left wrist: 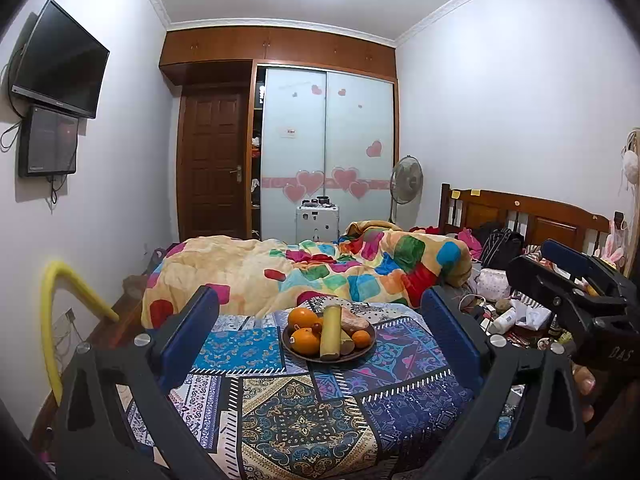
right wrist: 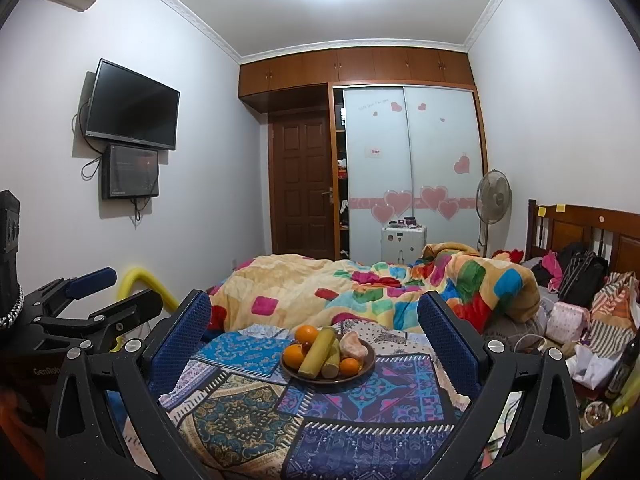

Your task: Organize fruits

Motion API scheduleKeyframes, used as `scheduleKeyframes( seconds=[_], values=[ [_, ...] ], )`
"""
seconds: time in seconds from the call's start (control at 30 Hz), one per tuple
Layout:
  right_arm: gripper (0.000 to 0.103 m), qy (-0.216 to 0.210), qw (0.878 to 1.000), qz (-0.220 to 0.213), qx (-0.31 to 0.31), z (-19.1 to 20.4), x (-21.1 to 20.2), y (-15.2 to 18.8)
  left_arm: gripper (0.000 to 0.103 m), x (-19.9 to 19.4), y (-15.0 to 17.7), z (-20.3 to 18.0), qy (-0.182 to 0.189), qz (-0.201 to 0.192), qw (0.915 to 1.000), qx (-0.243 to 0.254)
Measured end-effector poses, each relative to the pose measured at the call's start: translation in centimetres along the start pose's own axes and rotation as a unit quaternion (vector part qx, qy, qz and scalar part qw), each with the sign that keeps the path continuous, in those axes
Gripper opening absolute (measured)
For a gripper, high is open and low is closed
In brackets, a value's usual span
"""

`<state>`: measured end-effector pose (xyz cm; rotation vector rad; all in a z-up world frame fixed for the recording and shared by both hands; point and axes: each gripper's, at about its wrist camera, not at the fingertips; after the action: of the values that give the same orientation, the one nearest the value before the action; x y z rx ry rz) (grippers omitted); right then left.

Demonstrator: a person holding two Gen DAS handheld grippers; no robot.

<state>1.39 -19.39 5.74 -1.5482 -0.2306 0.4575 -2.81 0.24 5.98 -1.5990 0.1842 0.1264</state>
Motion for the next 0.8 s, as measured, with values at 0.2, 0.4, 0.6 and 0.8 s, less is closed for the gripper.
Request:
scheduleKeyframes(
  seconds=[0.2,0.4,0.6,0.8],
  values=[
    [0.103,0.0,1.0,0.002,0.0,-0.03,-0.01,-0.08,0.102,0.1,-0.11,-0.02,0.001,0.001,1.0,0.0],
    [0.103,-0.001,1.0,0.001,0.001,-0.08,-0.17,-0.05,0.102,0.05,-0.33,0.12,0.006,0.001,1.0,-0.002],
    [0.103,-0.001,1.0,0.001,0.001,-0.07,-0.15,0.03,0.102,-0.16,-0.17,0.12,0.008,-0.002,1.0,0.003],
    [0.103,-0.001,1.0,0.0,0.0,-0.08,-0.19,0.0,0.102,-0.15,-0.05,0.08,0.01,-0.002,0.9999,0.004]
  ],
)
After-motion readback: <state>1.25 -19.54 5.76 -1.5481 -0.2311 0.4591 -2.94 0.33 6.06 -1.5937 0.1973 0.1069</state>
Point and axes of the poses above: each gripper's, at about its wrist camera, not at the fingertips, and x roughly the way its jaws point, z to its left, y to its underside, and after that the axes turned 1 degree about z, right-handed
